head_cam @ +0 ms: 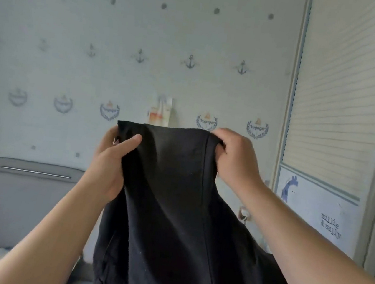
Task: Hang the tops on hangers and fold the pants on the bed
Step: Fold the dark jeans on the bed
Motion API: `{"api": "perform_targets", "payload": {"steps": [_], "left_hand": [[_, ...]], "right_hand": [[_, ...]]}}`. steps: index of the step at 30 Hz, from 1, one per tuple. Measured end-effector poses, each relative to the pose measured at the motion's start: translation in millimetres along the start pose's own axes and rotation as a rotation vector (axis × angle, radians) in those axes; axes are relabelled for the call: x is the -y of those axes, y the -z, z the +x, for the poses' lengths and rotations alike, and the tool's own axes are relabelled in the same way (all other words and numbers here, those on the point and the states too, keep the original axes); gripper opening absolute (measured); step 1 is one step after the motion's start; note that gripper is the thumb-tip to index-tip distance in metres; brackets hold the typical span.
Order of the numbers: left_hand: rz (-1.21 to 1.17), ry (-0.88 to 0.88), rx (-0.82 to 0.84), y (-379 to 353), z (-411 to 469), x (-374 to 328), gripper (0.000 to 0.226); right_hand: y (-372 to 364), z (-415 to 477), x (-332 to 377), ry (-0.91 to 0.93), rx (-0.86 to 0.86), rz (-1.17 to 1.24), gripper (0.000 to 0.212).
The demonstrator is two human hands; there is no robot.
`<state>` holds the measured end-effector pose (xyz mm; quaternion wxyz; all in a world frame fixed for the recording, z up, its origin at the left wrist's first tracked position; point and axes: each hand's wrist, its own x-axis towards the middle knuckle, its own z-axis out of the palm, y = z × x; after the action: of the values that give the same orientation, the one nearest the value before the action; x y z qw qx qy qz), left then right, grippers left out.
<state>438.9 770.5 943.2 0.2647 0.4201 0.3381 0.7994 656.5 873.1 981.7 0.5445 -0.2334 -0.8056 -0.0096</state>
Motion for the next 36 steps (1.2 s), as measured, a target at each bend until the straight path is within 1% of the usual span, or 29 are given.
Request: {"api": "perform_targets", "payload": {"steps": [4,8,10,12,15,17,19,21,23,24,26,29,31,33,35,36], "left_hand": [[0.179,-0.167,0.035,53.9,13.8,-76.4,0.051],[0.327,-0.232,0.006,131.1,23.6,-152.4,0.059],[0.385,-0.251,-0.048,174.8,24.8,-188.5,0.060],[0.434,-0.284,-0.120,219.1,21.3,-222.1,0.059],[0.495,-0.307,-0.229,285.7,3.2,-266.9,0.057],[0.529,-0.260,-0.310,330.8,-18.1,-289.9,0.052],[0.490,-0.167,-0.414,375.4,-46.7,-304.9,0.048],[0.465,-0.039,-0.491,416.3,-81.3,-309.2,0.060],[0.465,0.133,-0.511,455.1,-119.8,-302.4,0.074],[0.448,0.208,-0.520,473.8,-140.7,-296.2,0.075],[0.404,0.315,-0.579,510.2,-184.0,-280.3,0.070],[0.426,0.440,-0.651,550.4,-244.1,-251.7,0.056],[0.450,0.465,-0.736,565.9,-272.9,-234.0,0.050],[0.456,0.426,-0.896,580.7,-293.0,-218.7,0.040],[0.459,0.385,-1.054,590.0,-305.3,-201.2,0.031],[0.446,0.369,-1.134,593.6,-309.5,-191.5,0.028]], "right_hand": [[-35.2,57.4,79.2,0.149,-0.047,0.073,0.016],[-81.4,101.3,158.6,0.235,-0.045,0.119,0.022],[-108.2,116.4,200.8,0.302,-0.035,0.142,0.023],[-135.8,127.2,243.0,0.369,-0.018,0.157,0.018],[-179.3,137.5,305.0,0.419,0.018,0.204,0.019],[-210.5,138.0,345.9,0.434,0.048,0.245,0.019],[-244.5,135.2,385.1,0.441,0.094,0.289,0.020],[-281.3,130.4,421.0,0.445,0.170,0.331,0.025],[-320.3,123.3,453.1,0.449,0.264,0.370,0.028],[-339.8,118.8,468.1,0.451,0.316,0.386,0.027],[-379.2,108.5,496.4,0.456,0.412,0.419,0.026],[-437.0,89.6,537.1,0.429,0.546,0.503,0.034],[-475.7,73.8,563.1,0.378,0.636,0.586,0.035],[-515.8,52.2,586.5,0.303,0.763,0.700,0.033],[-555.3,19.7,602.5,0.251,0.911,0.789,0.026],[-576.4,-1.5,607.4,0.219,0.998,0.842,0.020]]}}
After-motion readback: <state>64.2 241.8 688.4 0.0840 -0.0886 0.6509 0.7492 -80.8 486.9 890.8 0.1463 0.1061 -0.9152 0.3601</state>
